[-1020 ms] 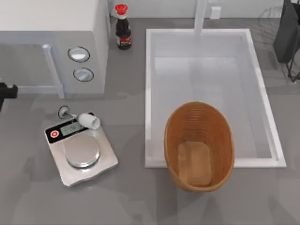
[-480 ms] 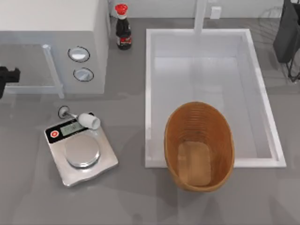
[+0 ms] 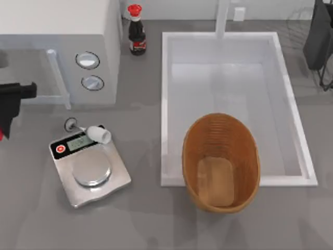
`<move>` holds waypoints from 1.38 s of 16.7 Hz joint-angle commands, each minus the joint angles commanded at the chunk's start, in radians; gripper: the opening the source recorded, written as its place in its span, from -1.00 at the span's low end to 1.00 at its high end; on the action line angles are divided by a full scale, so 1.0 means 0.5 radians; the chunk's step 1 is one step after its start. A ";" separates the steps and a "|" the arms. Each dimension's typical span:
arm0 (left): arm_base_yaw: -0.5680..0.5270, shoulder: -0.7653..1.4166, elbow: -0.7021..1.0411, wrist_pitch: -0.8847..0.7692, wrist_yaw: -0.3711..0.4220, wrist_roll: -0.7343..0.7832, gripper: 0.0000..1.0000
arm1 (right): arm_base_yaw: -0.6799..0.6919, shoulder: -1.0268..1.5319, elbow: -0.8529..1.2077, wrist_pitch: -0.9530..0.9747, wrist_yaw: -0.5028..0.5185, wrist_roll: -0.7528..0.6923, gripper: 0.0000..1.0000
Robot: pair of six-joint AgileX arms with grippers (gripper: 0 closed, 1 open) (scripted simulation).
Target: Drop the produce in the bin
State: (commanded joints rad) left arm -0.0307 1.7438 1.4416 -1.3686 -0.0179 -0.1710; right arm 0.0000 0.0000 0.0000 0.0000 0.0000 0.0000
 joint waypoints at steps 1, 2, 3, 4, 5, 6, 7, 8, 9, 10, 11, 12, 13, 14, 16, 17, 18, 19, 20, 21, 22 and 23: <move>-0.045 0.029 -0.002 -0.033 -0.011 -0.125 -1.00 | 0.000 0.000 0.000 0.000 0.000 0.000 1.00; -0.096 0.061 0.001 -0.067 -0.022 -0.263 -1.00 | 0.000 0.000 0.000 0.000 0.000 0.000 1.00; -0.150 0.093 0.007 -0.103 -0.034 -0.408 -1.00 | 0.000 0.000 0.000 0.000 0.000 0.000 1.00; -0.212 0.128 0.020 -0.140 -0.046 -0.569 -1.00 | 0.000 0.000 0.000 0.000 0.000 0.000 1.00; -0.276 0.164 0.037 -0.176 -0.058 -0.742 -1.00 | 0.000 0.000 0.000 0.000 0.000 0.000 1.00; -0.344 0.200 0.061 -0.213 -0.070 -0.929 -1.00 | 0.000 0.000 0.000 0.000 0.000 0.000 1.00; -0.415 0.238 0.093 -0.249 -0.082 -1.137 -1.00 | 0.000 0.000 0.000 0.000 0.000 0.000 1.00; -0.488 0.275 0.128 -0.284 -0.095 -1.354 -1.00 | 0.000 0.000 0.000 0.000 0.000 0.000 1.00; -0.564 0.312 0.173 -0.317 -0.107 -1.591 -1.00 | 0.000 0.000 0.000 0.000 0.000 0.000 1.00; -0.641 0.347 0.223 -0.347 -0.119 -1.837 -1.00 | 0.000 0.000 0.000 0.000 0.000 0.000 1.00; -0.719 0.381 0.276 -0.376 -0.130 -2.093 -1.00 | 0.000 0.000 0.000 0.000 0.000 0.000 1.00; -0.796 0.412 0.337 -0.400 -0.142 -2.357 -1.00 | 0.000 0.000 0.000 0.000 0.000 0.000 1.00; -0.873 0.441 0.399 -0.421 -0.153 -2.624 -1.00 | 0.000 0.000 0.000 0.000 0.000 0.000 1.00; -0.948 0.468 0.467 -0.438 -0.164 -2.894 -1.00 | 0.000 0.000 0.000 0.000 0.000 0.000 1.00; -1.092 0.517 0.613 -0.465 -0.183 -3.440 -1.00 | 0.000 0.000 0.000 0.000 0.000 0.000 1.00; -1.159 0.541 0.693 -0.473 -0.191 -3.713 -1.00 | 0.000 0.000 0.000 0.000 0.000 0.000 1.00; -1.225 0.564 0.775 -0.480 -0.198 -3.984 -1.00 | 0.000 0.000 0.000 0.000 0.000 0.000 1.00; -1.286 0.589 0.862 -0.485 -0.204 -4.251 -1.00 | 0.000 0.000 0.000 0.000 0.000 0.000 1.00; -1.345 0.614 0.952 -0.490 -0.208 -4.510 -1.00 | 0.000 0.000 0.000 0.000 0.000 0.000 1.00; -1.401 0.640 1.043 -0.494 -0.211 -4.764 -1.00 | 0.000 0.000 0.000 0.000 0.000 0.000 1.00; -1.452 0.668 1.136 -0.497 -0.212 -5.003 -1.00 | 0.000 0.000 0.000 0.000 0.000 0.000 1.00; -1.501 0.697 1.228 -0.500 -0.212 -5.236 -1.00 | 0.000 0.000 0.000 0.000 0.000 0.000 1.00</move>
State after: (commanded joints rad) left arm -0.7811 2.0922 2.0556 -1.6188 -0.1238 -2.7891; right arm 0.0000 0.0000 0.0000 0.0000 0.0000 0.0000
